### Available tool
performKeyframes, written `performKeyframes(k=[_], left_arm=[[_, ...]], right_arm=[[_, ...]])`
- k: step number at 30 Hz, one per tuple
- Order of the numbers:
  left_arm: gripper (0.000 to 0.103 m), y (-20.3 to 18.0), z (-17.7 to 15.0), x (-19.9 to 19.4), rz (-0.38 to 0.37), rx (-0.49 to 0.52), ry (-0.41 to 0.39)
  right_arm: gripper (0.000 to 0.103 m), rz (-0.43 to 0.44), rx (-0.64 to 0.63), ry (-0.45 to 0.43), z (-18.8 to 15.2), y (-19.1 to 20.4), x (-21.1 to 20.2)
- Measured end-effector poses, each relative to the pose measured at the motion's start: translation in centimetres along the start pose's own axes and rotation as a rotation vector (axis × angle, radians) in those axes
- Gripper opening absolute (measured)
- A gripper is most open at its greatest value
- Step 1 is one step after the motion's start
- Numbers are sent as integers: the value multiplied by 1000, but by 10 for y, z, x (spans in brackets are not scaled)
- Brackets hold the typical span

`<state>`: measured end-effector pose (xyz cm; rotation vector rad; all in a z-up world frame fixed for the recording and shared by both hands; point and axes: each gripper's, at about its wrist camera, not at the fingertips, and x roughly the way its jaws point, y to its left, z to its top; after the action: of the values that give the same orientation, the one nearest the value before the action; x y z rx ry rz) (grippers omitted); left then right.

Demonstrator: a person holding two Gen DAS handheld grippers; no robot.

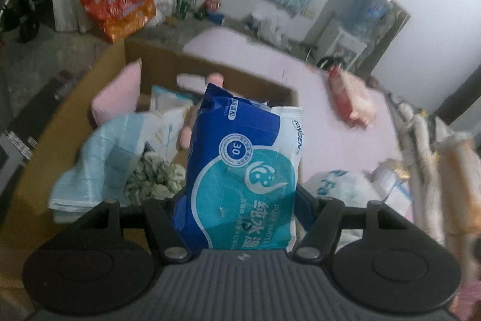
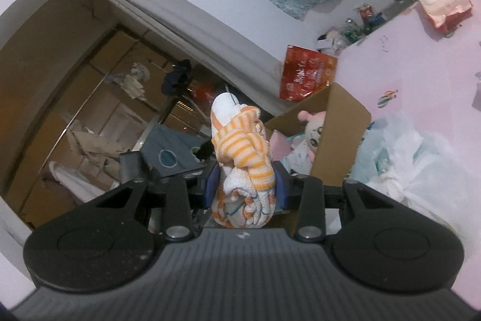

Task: Organize soft objects
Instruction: 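Carry the towel roll and wipes packet over the cardboard box with both grippers, then open the left gripper to drop the wipes packet into the box while the right holds the towel roll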

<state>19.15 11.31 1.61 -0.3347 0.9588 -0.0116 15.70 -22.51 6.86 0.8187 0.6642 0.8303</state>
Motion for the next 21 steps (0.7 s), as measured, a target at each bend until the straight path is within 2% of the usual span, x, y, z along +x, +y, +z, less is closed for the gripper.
performKeyframes(k=[7,11,16,21], left_arm=[[68,16,3,78,41,-33,115],[69,16,1,104,63,-11,148],[71,27,-3,123,70,-60,195],[75,39,-6,114,18,-119,163]], right_arm=[[36,-55,14,-12,4,-11,-7],[36,-74,23,-14,2,-16,-7],[36,-86,35,-8,2,-20,-7],[36,-96,41,6,0,-23,-3]])
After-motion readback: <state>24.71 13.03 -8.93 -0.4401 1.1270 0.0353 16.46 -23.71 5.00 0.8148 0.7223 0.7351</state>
